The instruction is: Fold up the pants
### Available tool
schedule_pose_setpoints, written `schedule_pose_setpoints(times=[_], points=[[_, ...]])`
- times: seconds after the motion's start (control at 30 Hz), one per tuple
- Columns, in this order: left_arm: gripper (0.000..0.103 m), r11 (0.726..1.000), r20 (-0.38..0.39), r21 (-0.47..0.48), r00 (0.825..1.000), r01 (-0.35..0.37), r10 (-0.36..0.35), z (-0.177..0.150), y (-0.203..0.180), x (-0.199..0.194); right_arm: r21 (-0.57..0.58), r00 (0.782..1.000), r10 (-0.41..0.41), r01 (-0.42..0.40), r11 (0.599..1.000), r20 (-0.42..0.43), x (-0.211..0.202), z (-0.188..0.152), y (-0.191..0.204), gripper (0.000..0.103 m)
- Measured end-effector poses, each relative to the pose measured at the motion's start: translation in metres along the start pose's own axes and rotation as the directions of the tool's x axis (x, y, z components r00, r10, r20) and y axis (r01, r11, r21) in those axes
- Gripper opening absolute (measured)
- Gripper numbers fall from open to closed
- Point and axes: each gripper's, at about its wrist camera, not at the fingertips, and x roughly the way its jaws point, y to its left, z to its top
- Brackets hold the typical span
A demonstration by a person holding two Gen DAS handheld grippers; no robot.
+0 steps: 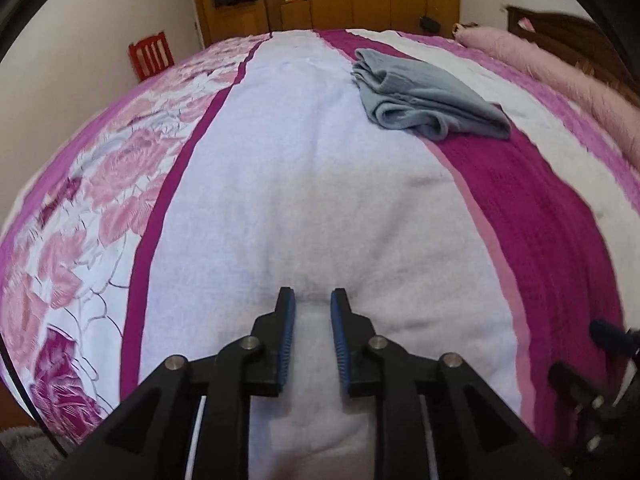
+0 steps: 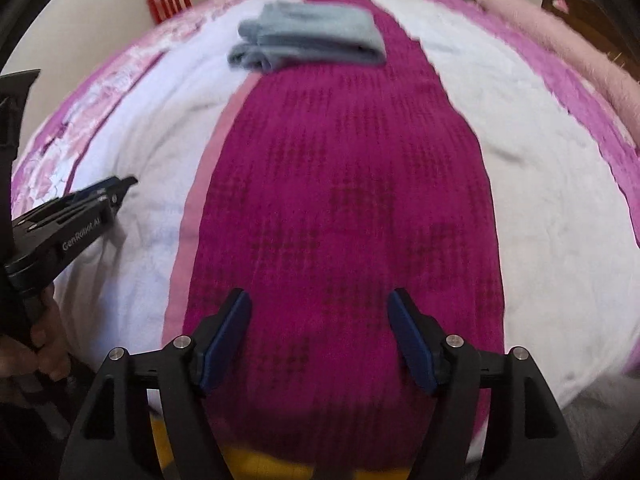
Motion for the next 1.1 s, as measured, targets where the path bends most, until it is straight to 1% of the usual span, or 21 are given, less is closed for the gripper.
schedule_pose_setpoints(times=[0.07, 0.13, 0.17, 0.2, 0.27, 0.3, 0.33, 0.37, 0.4, 0.43, 0.47, 0.5, 0.53, 0.57, 0.63, 0.67, 0.7, 0.77, 0.87, 0.93, 1.1], points=[[0.020, 0.999, -0.010, -0.020, 0.999, 0.030, -0.030, 0.001, 0.005, 0.000, -0.036, 0.998, 0.042, -0.043, 0.998, -0.041, -0.003, 0.006, 0.001, 0.073], [0.021, 0.999, -0.016, -0.022, 0.999, 0.043, -0.044, 0.004, 0.008, 0.001, -0.048, 0.998, 0.065, -0.066, 0.997, -0.016, -0.007, 0.014, -0.001, 0.073], [0.022, 0.999, -0.016, -0.022, 0.999, 0.048, -0.048, 0.005, 0.008, 0.001, -0.055, 0.997, 0.072, -0.071, 0.996, 0.016, -0.008, 0.020, -0.002, 0.073], [0.024, 0.998, -0.015, -0.023, 0.998, 0.053, -0.053, 0.007, 0.008, 0.001, -0.057, 0.997, 0.062, -0.059, 0.997, 0.038, -0.007, 0.027, -0.004, 0.073], [0.031, 0.997, -0.012, -0.027, 0.998, 0.066, -0.066, 0.011, 0.007, 0.003, -0.034, 0.999, 0.023, -0.022, 0.999, 0.036, 0.003, 0.042, -0.009, 0.074], [0.039, 0.997, -0.012, -0.030, 0.997, 0.076, -0.076, 0.014, 0.006, 0.004, -0.015, 0.999, 0.007, -0.007, 1.000, 0.033, 0.008, 0.050, -0.012, 0.074], [0.056, 0.995, -0.013, -0.036, 0.995, 0.098, -0.098, 0.018, 0.006, 0.004, 0.004, 0.999, -0.017, 0.017, 1.000, 0.044, 0.013, 0.060, -0.014, 0.075], [0.068, 0.991, -0.017, -0.041, 0.992, 0.124, -0.125, 0.020, 0.005, 0.005, 0.017, 0.997, -0.047, 0.046, 0.999, 0.061, 0.016, 0.070, -0.015, 0.081], [0.090, 0.986, -0.027, -0.041, 0.986, 0.164, -0.165, 0.022, 0.003, 0.007, 0.021, 0.995, -0.058, 0.056, 0.998, 0.079, 0.019, 0.077, -0.014, 0.082], [0.099, 0.978, -0.048, -0.030, 0.977, 0.206, -0.207, 0.024, 0.000, 0.011, 0.020, 0.995, -0.052, 0.051, 0.999, 0.090, 0.022, 0.086, -0.014, 0.083], [0.100, 0.979, -0.055, -0.017, 0.977, 0.204, -0.204, 0.026, -0.003, 0.013, 0.021, 0.996, -0.033, 0.031, 0.999, 0.083, 0.030, 0.093, -0.014, 0.084], [0.101, 0.984, -0.053, 0.004, 0.983, 0.177, -0.177, 0.027, -0.006, 0.015, 0.019, 0.997, -0.019, 0.017, 1.000, 0.072, 0.038, 0.096, -0.014, 0.088], [0.103, 0.988, -0.043, 0.024, 0.988, 0.150, -0.149, 0.029, -0.010, 0.018, 0.008, 0.998, -0.011, 0.010, 1.000, 0.069, 0.049, 0.099, -0.014, 0.099], [0.103, 0.991, -0.036, 0.036, 0.991, 0.131, -0.130, 0.031, -0.012, 0.021, 0.014, 0.994, 0.003, -0.004, 1.000, 0.112, 0.055, 0.098, -0.017, 0.103], [0.103, 0.993, -0.025, 0.021, 0.993, 0.113, -0.113, 0.035, -0.013, 0.030, 0.036, 0.978, 0.022, -0.030, 0.999, 0.206, 0.060, 0.095, -0.024, 0.103], [0.103, 0.994, -0.021, 0.024, 0.994, 0.106, -0.105, 0.036, -0.015, 0.033, 0.058, 0.972, 0.000, -0.014, 0.998, 0.236, 0.062, 0.096, -0.024, 0.103], [0.103, 0.995, -0.007, 0.029, 0.996, 0.093, -0.093, 0.036, -0.018, 0.035, 0.072, 0.971, -0.036, 0.020, 0.997, 0.238, 0.063, 0.099, -0.020, 0.103], [0.103, 0.997, 0.033, 0.024, 0.997, 0.071, -0.071, 0.037, -0.022, 0.036, 0.095, 0.968, -0.074, 0.052, 0.994, 0.242, 0.066, 0.103, -0.018, 0.103], [0.103, 0.998, 0.035, 0.020, 0.998, 0.052, -0.052, 0.044, -0.028, 0.044, 0.124, 0.966, -0.069, 0.039, 0.992, 0.248, 0.065, 0.104, -0.021, 0.103], [0.103, 0.998, 0.034, 0.023, 0.998, 0.061, -0.061, 0.050, -0.028, 0.048, 0.129, 0.966, -0.075, 0.044, 0.991, 0.249, 0.065, 0.104, -0.022, 0.103], [0.103, 0.999, 0.041, 0.030, 0.998, 0.044, -0.045, 0.055, -0.031, 0.051, 0.111, 0.965, -0.078, 0.051, 0.993, 0.251, 0.064, 0.105, -0.021, 0.103]])
